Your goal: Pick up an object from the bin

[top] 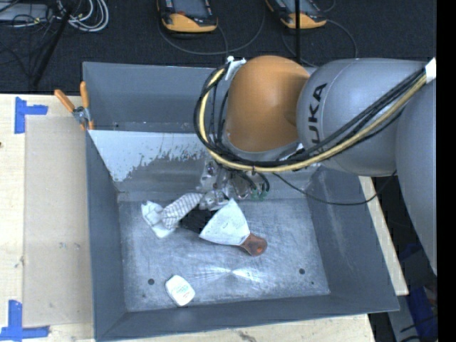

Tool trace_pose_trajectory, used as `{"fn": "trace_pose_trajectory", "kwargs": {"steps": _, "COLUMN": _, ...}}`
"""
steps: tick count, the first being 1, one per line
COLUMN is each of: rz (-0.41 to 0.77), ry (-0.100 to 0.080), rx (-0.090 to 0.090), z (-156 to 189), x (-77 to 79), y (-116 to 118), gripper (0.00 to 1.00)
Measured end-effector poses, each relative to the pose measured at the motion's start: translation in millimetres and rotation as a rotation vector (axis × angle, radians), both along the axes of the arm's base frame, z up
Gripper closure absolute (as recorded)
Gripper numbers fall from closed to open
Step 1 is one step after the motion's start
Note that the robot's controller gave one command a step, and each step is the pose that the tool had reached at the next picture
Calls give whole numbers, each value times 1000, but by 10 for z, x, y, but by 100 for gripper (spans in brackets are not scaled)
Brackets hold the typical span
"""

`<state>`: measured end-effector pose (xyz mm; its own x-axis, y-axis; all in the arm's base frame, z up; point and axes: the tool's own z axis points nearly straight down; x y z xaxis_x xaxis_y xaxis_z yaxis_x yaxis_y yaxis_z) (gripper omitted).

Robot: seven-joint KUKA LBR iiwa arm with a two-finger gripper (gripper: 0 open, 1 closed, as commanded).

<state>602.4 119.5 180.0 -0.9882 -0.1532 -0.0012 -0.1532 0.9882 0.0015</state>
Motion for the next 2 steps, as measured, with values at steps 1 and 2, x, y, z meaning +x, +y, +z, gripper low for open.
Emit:
{"fn": "trace_pose_trajectory", "kwargs": {"steps": 1, "rz": -1, "ry": 0, "rx": 0, "z": -1, "x": 0, "y": -3, "gripper": 100}}
{"fn": "trace_pose_trajectory", "kwargs": {"steps": 2, "rz": -13, "ry": 6, "rx": -2, "z": 295, "x": 19, "y": -21, "gripper": 100}}
